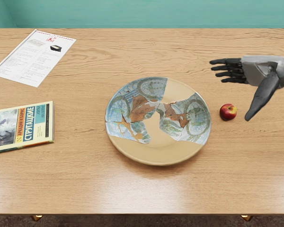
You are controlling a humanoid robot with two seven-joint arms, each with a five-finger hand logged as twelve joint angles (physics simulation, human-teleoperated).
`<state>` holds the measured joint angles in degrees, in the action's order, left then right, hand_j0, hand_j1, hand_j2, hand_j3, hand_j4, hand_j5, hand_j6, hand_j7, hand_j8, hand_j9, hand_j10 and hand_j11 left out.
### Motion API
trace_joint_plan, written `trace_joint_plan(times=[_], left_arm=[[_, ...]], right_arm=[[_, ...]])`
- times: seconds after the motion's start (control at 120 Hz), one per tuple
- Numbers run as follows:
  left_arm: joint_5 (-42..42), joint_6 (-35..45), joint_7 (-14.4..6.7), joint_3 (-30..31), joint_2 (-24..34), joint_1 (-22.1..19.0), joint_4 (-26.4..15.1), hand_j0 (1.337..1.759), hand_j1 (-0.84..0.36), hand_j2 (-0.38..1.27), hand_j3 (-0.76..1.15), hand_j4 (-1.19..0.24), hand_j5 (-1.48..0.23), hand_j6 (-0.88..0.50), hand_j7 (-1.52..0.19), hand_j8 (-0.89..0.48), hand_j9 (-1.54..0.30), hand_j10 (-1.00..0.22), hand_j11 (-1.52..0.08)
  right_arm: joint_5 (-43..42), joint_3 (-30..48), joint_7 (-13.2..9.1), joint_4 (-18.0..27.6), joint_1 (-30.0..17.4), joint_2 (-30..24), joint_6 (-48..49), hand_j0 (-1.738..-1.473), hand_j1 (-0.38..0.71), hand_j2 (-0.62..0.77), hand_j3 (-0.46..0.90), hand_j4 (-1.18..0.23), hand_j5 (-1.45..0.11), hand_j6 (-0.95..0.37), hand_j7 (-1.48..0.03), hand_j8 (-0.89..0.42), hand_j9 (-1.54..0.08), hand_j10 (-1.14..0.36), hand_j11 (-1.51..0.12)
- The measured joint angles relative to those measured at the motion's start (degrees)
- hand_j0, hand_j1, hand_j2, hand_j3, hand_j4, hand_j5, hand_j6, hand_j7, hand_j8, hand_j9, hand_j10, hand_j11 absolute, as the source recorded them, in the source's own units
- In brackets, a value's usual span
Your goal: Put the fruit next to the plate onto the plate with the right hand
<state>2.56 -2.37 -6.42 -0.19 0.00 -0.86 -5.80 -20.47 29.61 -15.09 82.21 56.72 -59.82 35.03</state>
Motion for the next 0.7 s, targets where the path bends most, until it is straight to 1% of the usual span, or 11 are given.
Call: trace_joint_plan(times=[0.142,0.175,0.242,0.333,0.425,0.442,0.492,0.55,0.617,0.7], left_arm=[[-0.01,0.00,0.00,0.00,0.00,-0.02,0.00,1.658,0.33,0.00,0.00,-0.01,-0.02,-0.01,-0.02,-0.01,-0.02,-0.01,-0.02],[0.00,0.00,0.00,0.00,0.00,-0.01,0.00,1.658,0.33,0.00,0.00,-0.01,-0.02,-0.01,-0.02,-0.01,-0.02,-0.01,-0.02],[0.00,0.00,0.00,0.00,0.00,0.01,0.00,1.658,0.33,0.00,0.00,-0.01,-0.02,-0.01,-0.02,-0.01,-0.02,-0.01,-0.02],[-0.01,0.00,0.00,0.00,0.00,-0.02,0.00,1.658,0.33,0.00,0.00,-0.01,-0.02,-0.01,-0.02,-0.01,-0.02,-0.01,-0.02],[-0.01,0.00,0.00,0.00,0.00,-0.02,0.00,1.658,0.33,0.00,0.00,-0.01,-0.02,-0.01,-0.02,-0.01,-0.02,-0.01,-0.02],[0.00,0.00,0.00,0.00,0.00,-0.02,0.00,1.658,0.33,0.00,0.00,-0.01,-0.02,-0.01,-0.02,-0.01,-0.02,-0.01,-0.02],[0.01,0.00,0.00,0.00,0.00,0.05,0.00,1.658,0.33,0.00,0.00,-0.01,-0.02,-0.01,-0.02,-0.01,-0.02,-0.01,-0.02],[0.00,0.00,0.00,0.00,0.00,-0.02,0.00,1.658,0.33,0.00,0.00,-0.01,-0.02,-0.01,-0.02,-0.01,-0.02,-0.01,-0.02],[0.00,0.00,0.00,0.00,0.00,0.04,0.00,1.658,0.33,0.00,0.00,-0.01,-0.02,-0.01,-0.02,-0.01,-0.02,-0.01,-0.02],[0.00,0.00,0.00,0.00,0.00,0.00,0.00,1.658,0.33,0.00,0.00,-0.01,-0.02,-0.01,-0.02,-0.01,-0.02,-0.01,-0.02]], right_arm=[[-1.02,0.68,-2.18,-0.02,0.33,0.84,0.00,-1.658,-0.35,0.00,0.00,0.00,0.00,0.00,0.00,0.00,0.00,0.00,0.00],[-2.71,0.97,-2.53,-0.06,0.33,0.82,0.00,-1.658,-0.35,0.00,0.00,0.00,0.00,0.00,0.00,0.00,0.00,0.00,0.00],[-12.59,1.40,-2.94,0.85,0.35,1.25,-1.79,-1.658,-0.35,0.00,0.00,0.00,0.00,0.00,0.00,0.00,0.00,0.00,0.00],[-27.90,1.62,-3.19,4.14,-0.55,1.80,-7.96,-1.658,-0.35,0.00,0.00,0.00,0.00,-0.01,0.00,0.00,0.00,0.00,0.00],[-37.04,1.50,-3.45,5.90,-2.50,2.49,-13.90,-1.658,-0.35,0.00,0.00,-0.01,0.00,-0.01,0.00,-0.01,0.00,-0.01,0.00],[-38.47,1.43,-4.05,6.05,-2.92,2.91,-14.72,-1.658,-0.34,0.00,0.00,-0.01,-0.01,-0.01,-0.01,-0.01,-0.01,-0.01,-0.01],[-41.99,1.29,-6.80,6.39,-4.03,4.76,-16.53,-1.658,-0.33,0.00,0.00,-0.02,-0.02,-0.02,-0.02,-0.02,-0.02,-0.02,-0.02],[-45.26,1.23,-8.83,6.62,-5.16,6.96,-18.10,-1.658,-0.30,-0.01,0.00,-0.05,-0.05,-0.05,-0.05,-0.05,-0.05,-0.05,-0.05],[-47.40,1.22,-10.07,6.80,-6.74,8.88,-20.06,-1.658,-0.26,-0.01,0.00,-0.08,-0.10,-0.08,-0.10,-0.08,-0.10,-0.08,-0.10],[-49.47,1.23,-10.65,6.97,-9.15,10.65,-24.57,-1.658,-0.23,-0.02,0.00,-0.11,-0.13,-0.11,-0.13,-0.11,-0.13,-0.11,-0.13]])
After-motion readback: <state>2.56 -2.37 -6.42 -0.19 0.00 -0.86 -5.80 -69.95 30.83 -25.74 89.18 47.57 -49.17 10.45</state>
